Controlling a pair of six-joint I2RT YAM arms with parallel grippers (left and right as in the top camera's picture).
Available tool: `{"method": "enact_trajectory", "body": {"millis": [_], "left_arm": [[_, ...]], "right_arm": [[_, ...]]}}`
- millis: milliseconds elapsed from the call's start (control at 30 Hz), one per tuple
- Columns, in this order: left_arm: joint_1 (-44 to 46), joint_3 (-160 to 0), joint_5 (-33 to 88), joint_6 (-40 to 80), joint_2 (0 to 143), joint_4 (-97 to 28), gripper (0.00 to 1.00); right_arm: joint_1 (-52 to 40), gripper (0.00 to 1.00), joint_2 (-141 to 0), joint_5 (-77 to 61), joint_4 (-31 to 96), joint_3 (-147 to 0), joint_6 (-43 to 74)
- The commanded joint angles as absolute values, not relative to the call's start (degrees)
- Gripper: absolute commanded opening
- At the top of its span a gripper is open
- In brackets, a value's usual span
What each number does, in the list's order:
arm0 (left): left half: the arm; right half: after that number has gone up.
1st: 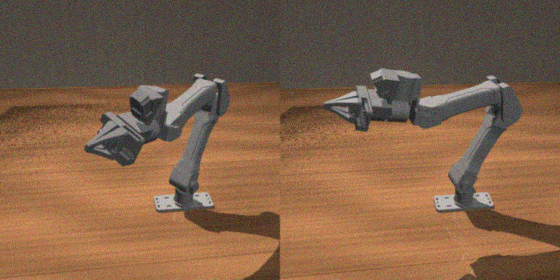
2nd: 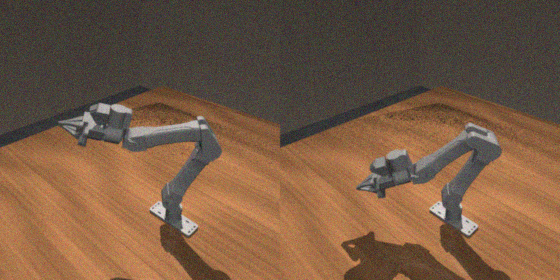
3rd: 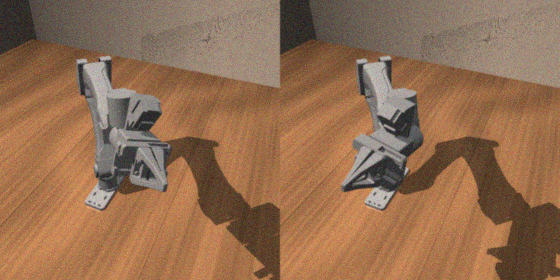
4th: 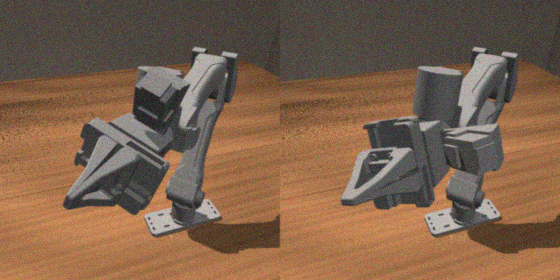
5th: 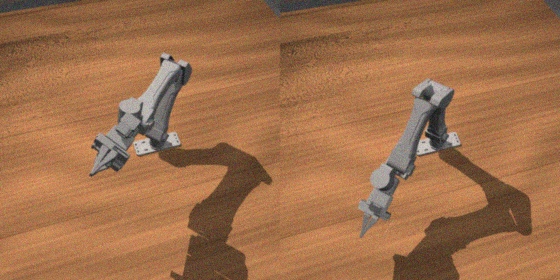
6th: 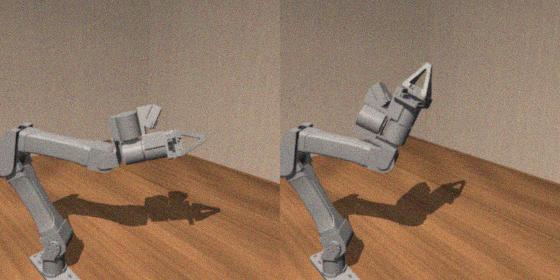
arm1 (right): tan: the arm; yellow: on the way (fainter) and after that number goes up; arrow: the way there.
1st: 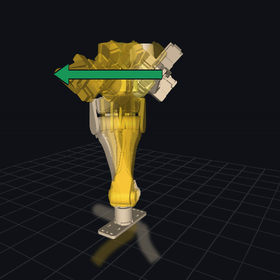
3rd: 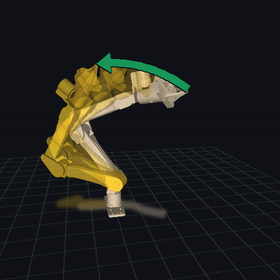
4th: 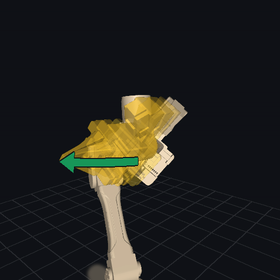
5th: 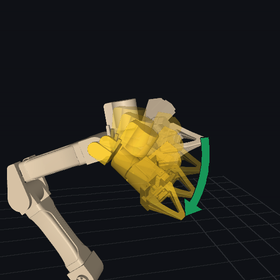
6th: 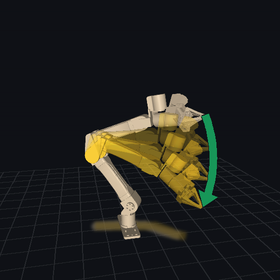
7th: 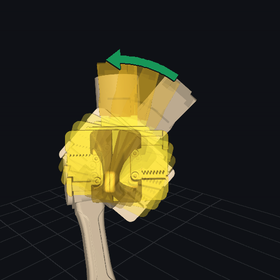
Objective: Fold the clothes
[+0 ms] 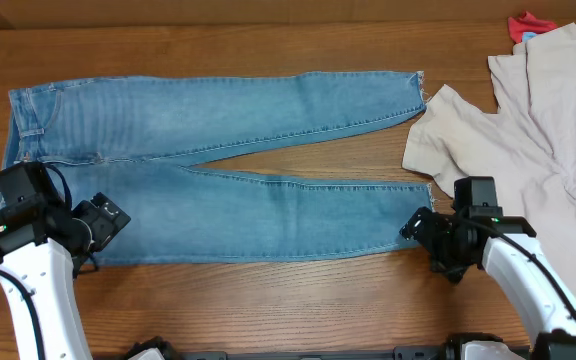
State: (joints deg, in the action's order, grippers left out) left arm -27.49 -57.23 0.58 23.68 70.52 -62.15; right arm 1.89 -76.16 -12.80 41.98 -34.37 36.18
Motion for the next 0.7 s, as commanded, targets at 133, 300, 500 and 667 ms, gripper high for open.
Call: {"method": "enact_trajectory", "body": {"millis": [133,300,500,667], "left_arm": [[-27.83,-56.64,-0.60,24.29,71.02,-61.89,1.00],[-27.83,-56.64,-0.60,24.29,71.02,-62.48,1.00],[-27.83,-56.64,-0.60,24.27,71.02,-63.42,1.00],[-27.81,-56.64,-0.60,24.29,71.02,-63.83,1.00]], "right_arm": [[3.01,0.84,-77.87,-11.62,40.45,-34.20,36.71],[3.36,0.73,-77.87,-9.47,37.39,-34.17,36.71],[3.36,0.64,-77.93,-8.97,34.06,-34.17,36.71],[3.36,0.61,-78.72,-7.20,35.05,-34.17,36.69]]}}
